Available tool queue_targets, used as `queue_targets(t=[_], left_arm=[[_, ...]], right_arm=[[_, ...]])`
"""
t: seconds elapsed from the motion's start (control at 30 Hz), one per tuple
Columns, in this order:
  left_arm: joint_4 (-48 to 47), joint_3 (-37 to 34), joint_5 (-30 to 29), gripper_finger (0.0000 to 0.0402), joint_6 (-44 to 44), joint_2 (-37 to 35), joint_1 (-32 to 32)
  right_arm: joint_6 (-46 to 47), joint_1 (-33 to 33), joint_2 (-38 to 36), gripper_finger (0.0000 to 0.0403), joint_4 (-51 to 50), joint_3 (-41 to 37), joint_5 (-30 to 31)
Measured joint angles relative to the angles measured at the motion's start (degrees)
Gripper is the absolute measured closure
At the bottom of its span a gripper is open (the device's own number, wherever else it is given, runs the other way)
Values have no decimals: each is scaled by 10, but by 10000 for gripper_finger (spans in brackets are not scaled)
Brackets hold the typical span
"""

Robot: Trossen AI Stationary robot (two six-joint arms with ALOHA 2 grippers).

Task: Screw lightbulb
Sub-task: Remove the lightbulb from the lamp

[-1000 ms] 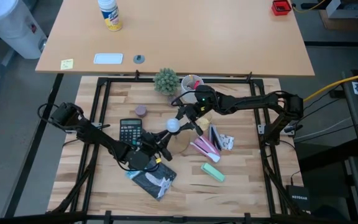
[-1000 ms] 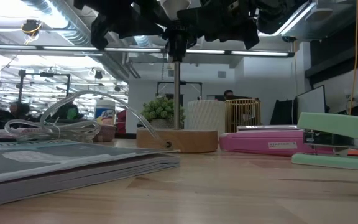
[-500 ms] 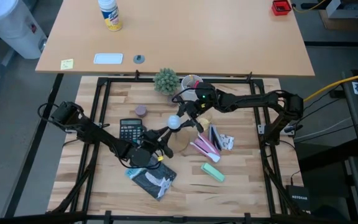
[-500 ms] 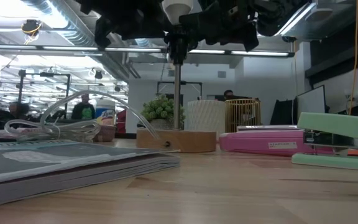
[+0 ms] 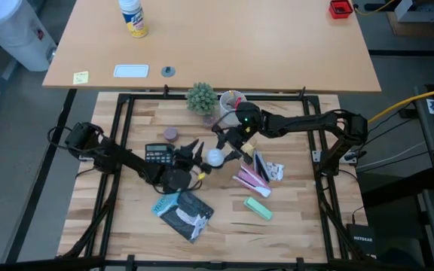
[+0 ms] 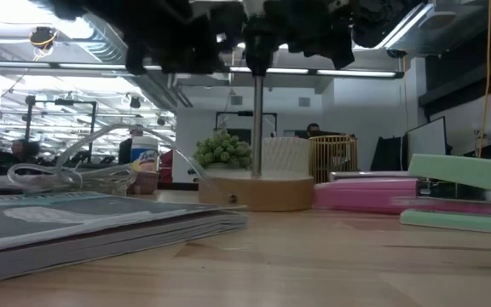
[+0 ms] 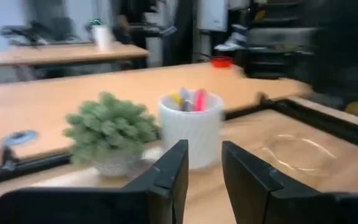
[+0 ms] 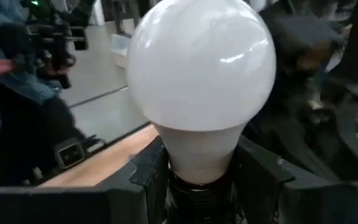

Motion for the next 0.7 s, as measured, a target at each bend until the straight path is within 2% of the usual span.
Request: queue_targets(t=[0.17, 0.4, 0.57, 0.7], left_arm=[[-15, 1, 15, 314, -24, 0, 10], [-12, 2, -30, 314, -5, -11, -1], [-8, 2, -37, 314, 12, -49, -31], [-7, 3, -18, 314, 26, -72, -67]], right_arm=[[4, -1, 1, 248, -6, -1, 4], [4, -3, 1, 248, 0, -1, 23], [5, -3, 0, 248, 0, -1, 58], [5, -3, 0, 248, 2, 0, 70]])
